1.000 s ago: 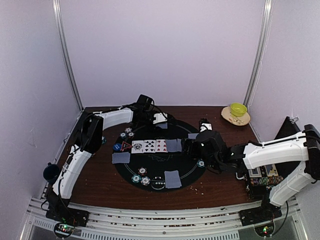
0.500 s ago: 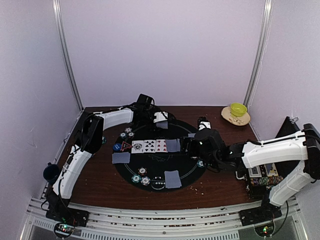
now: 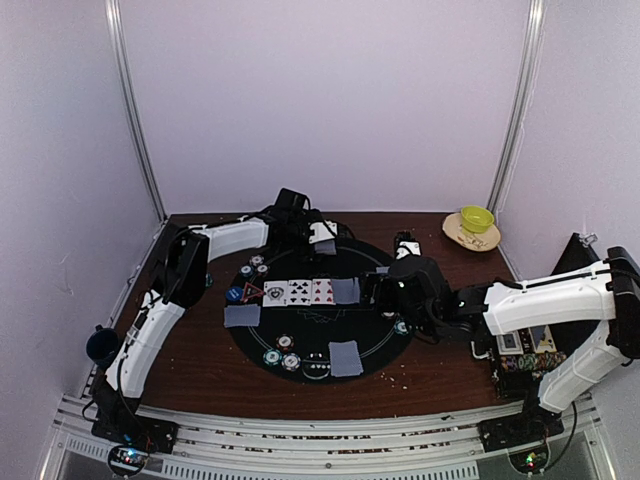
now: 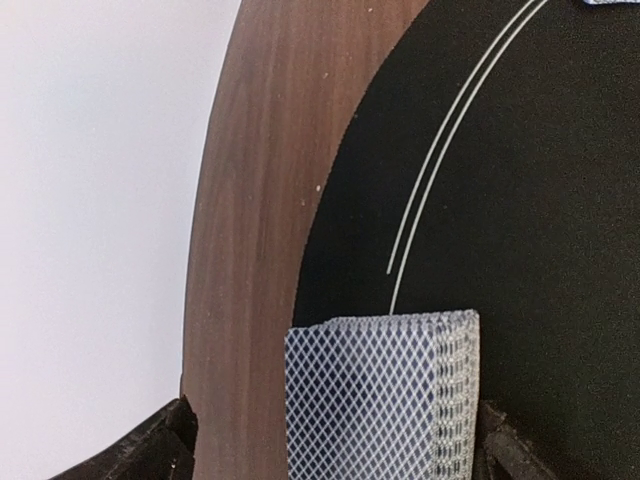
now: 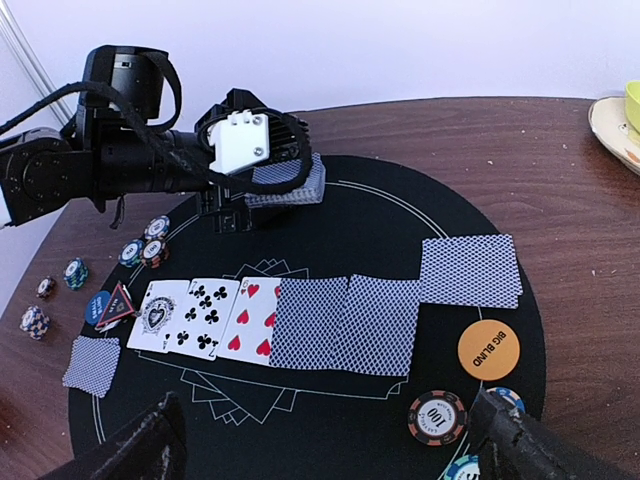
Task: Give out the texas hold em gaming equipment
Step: Place the face-down deck piles on the poker table mat, then reset both arms
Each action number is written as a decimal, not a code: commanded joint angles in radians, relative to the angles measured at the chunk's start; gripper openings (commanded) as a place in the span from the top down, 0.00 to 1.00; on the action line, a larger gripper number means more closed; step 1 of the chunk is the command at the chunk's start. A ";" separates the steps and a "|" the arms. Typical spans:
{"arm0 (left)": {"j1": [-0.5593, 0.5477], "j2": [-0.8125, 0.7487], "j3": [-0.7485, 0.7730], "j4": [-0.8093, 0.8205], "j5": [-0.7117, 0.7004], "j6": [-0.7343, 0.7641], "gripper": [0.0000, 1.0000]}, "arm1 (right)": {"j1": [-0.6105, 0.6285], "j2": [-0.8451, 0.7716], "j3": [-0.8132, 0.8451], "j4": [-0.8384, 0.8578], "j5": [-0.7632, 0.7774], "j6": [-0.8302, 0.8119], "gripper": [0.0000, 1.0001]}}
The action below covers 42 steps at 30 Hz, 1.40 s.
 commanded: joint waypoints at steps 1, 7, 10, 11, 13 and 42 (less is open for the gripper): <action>0.006 0.078 -0.030 0.030 -0.111 0.003 0.02 | 0.010 0.002 0.021 -0.011 0.027 -0.002 0.00; 0.009 0.076 -0.057 0.044 -0.127 0.011 0.02 | 0.012 0.007 0.021 -0.011 0.028 -0.003 0.00; 0.008 0.074 -0.057 0.038 -0.133 0.019 0.02 | 0.013 0.007 0.026 -0.015 0.029 -0.004 0.00; 0.008 0.074 -0.058 0.038 -0.138 0.019 0.02 | 0.013 0.006 0.025 -0.016 0.030 -0.004 0.00; 0.009 0.074 -0.059 0.036 -0.141 0.019 0.02 | 0.012 0.006 0.025 -0.017 0.030 -0.006 0.00; 0.013 -0.500 -0.512 -0.130 -0.030 -0.173 0.02 | -0.090 -0.125 0.089 -0.189 0.019 -0.108 0.00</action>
